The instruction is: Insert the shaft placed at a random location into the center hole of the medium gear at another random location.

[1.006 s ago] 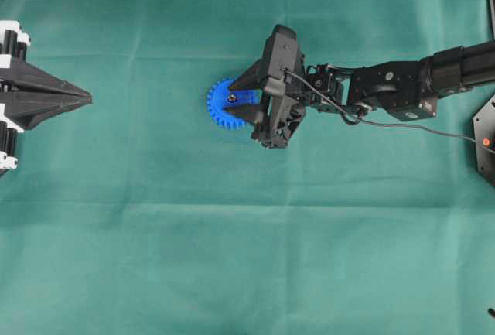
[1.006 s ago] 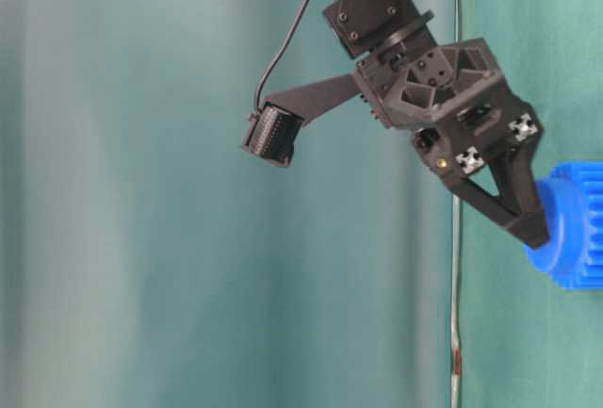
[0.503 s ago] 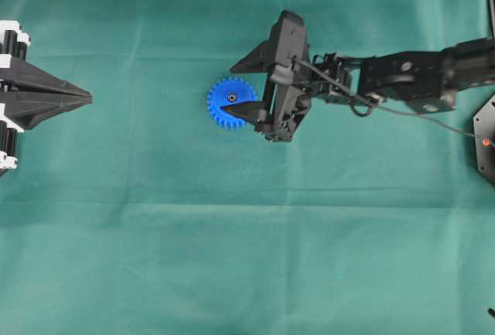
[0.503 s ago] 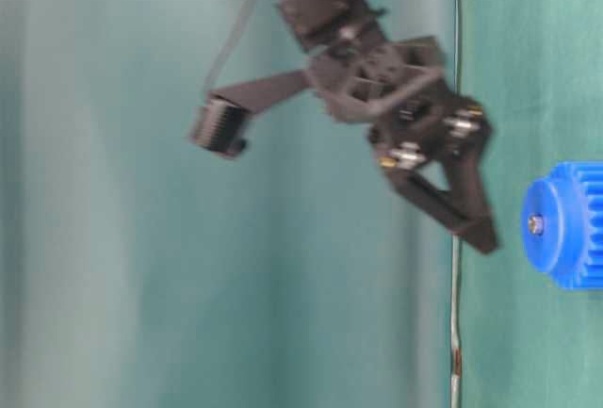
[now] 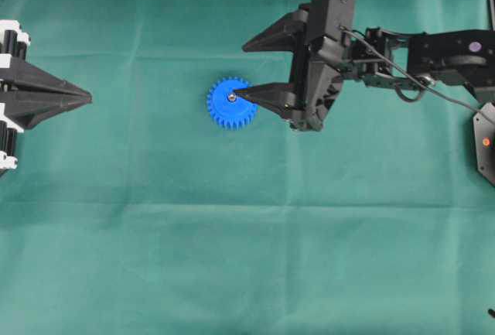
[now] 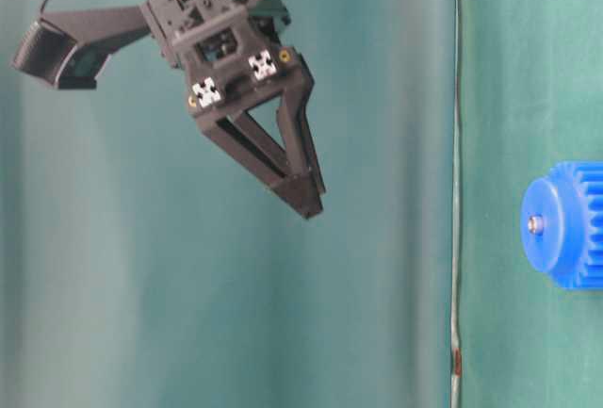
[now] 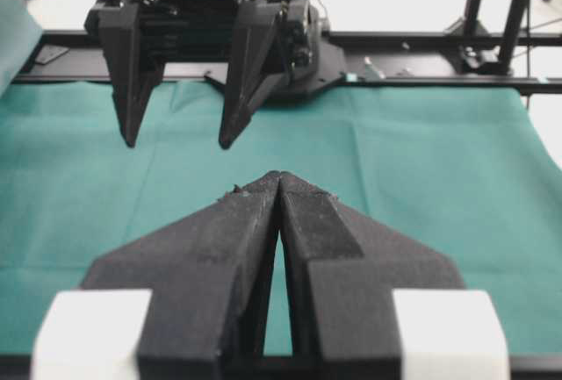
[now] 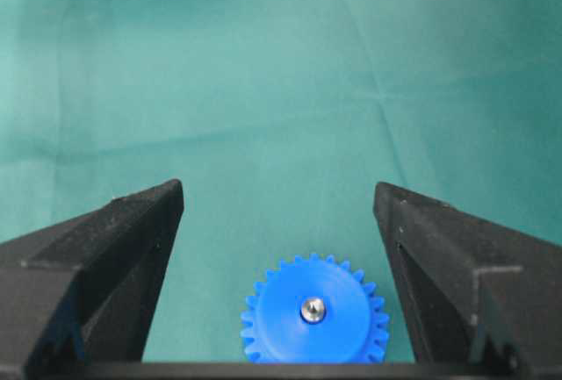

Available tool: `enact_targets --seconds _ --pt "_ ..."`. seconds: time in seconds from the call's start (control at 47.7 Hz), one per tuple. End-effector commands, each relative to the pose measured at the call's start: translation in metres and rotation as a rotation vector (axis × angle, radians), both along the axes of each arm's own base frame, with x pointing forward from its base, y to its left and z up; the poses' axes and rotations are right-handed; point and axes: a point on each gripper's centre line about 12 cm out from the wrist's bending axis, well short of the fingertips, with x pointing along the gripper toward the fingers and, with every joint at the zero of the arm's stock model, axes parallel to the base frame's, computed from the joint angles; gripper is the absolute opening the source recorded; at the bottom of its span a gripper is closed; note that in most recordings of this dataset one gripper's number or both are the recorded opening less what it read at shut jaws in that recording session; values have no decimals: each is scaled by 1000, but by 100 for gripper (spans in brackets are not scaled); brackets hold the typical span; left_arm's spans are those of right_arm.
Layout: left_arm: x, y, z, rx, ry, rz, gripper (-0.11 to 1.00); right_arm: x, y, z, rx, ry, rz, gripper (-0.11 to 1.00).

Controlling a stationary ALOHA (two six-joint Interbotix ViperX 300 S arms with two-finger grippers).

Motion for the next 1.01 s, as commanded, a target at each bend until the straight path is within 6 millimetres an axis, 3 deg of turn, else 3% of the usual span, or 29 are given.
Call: enact_targets --seconds 0.0,0.231,0.671,0.985 --pt "2 0 7 1 -18 0 0 -5 0 15 -7 -38 0 91" --pt "2 0 7 1 -17 -1 0 -28 3 28 -9 -72 0 91" --pt "2 0 7 0 -15 0 0 -100 11 42 -5 -142 -4 90" --pt "2 0 7 0 -15 0 0 -129 15 46 -10 -177 1 90"
